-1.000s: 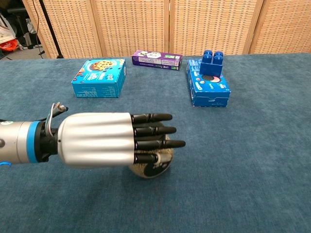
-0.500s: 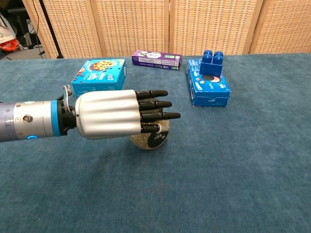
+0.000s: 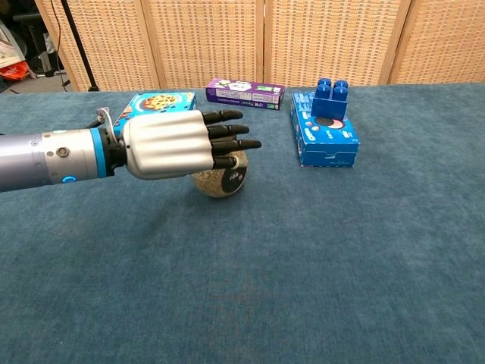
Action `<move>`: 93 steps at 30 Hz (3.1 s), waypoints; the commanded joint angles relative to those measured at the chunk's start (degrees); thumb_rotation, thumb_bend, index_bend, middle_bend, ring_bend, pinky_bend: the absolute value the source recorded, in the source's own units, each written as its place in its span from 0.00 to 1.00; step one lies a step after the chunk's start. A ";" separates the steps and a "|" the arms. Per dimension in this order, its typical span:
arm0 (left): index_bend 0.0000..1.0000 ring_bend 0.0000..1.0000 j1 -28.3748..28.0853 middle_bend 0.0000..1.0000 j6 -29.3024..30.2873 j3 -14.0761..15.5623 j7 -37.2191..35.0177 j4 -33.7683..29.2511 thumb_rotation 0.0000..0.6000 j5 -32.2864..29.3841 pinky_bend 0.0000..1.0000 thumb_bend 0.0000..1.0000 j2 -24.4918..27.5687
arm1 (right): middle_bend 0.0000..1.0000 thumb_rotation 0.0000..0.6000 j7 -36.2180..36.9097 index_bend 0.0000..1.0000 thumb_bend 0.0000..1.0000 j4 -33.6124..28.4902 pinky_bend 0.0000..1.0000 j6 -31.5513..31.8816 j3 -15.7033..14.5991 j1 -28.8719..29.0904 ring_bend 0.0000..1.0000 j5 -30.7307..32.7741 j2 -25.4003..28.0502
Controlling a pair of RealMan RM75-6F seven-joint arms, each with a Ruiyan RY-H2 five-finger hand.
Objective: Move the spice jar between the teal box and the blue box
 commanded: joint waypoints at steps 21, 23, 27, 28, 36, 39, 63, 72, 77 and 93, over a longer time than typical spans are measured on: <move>0.17 0.00 -10.58 0.00 -5.64 0.17 -9.31 24.74 1.00 -9.24 0.00 0.33 -12.88 | 0.00 1.00 -1.15 0.00 0.00 0.26 0.00 -3.61 1.99 1.39 0.00 5.36 -0.19; 0.17 0.00 -11.28 0.00 -5.76 0.19 -11.18 25.81 1.00 -10.23 0.00 0.33 -14.14 | 0.00 1.00 -0.89 0.00 0.00 0.39 0.00 -3.99 2.12 1.49 0.00 5.79 -0.14; 0.17 0.00 -11.80 0.00 -4.38 2.31 -12.56 27.61 1.00 -9.96 0.00 0.33 -15.49 | 0.00 1.00 -0.44 0.00 0.00 0.40 0.00 -3.95 2.32 1.47 0.00 5.96 0.01; 0.17 0.00 -11.89 0.00 -4.03 2.60 -12.72 28.03 1.00 -10.08 0.00 0.33 -15.82 | 0.00 1.00 -0.38 0.00 0.00 0.41 0.00 -3.92 2.30 1.45 0.00 5.90 0.03; 0.17 0.00 -13.60 0.00 -4.83 2.62 -11.64 31.30 1.00 -12.92 0.00 0.32 -18.23 | 0.00 1.00 0.61 0.00 0.00 0.61 0.00 -3.35 2.27 1.13 0.00 5.41 0.28; 0.17 0.00 -14.20 0.00 -6.03 2.77 -11.03 32.18 1.00 -13.78 0.00 0.32 -18.88 | 0.00 1.00 0.75 0.00 0.00 0.67 0.00 -3.36 2.31 1.08 0.00 5.52 0.33; 0.17 0.00 -17.23 0.00 -10.08 2.98 -6.91 36.98 1.00 -20.65 0.00 0.30 -20.67 | 0.00 1.00 2.47 0.00 0.00 1.47 0.00 -4.56 3.01 1.37 0.00 6.89 0.78; 0.00 0.00 -16.58 0.00 -1.88 3.01 -8.15 33.57 1.00 -21.54 0.00 0.24 -18.26 | 0.00 1.00 2.59 0.00 0.00 0.80 0.00 -3.19 2.45 0.86 0.00 5.03 0.96; 0.00 0.00 -14.84 0.00 4.67 2.89 -9.14 28.70 1.00 -21.79 0.00 0.20 -15.01 | 0.00 1.00 2.91 0.00 0.00 0.68 0.00 -2.34 2.03 0.53 0.00 3.76 1.12; 0.00 0.00 7.62 0.00 31.35 -0.46 -5.55 -31.54 1.00 -30.15 0.00 0.00 16.47 | 0.00 1.00 6.78 0.00 0.00 1.60 0.00 1.71 0.57 -0.88 0.00 -1.31 1.61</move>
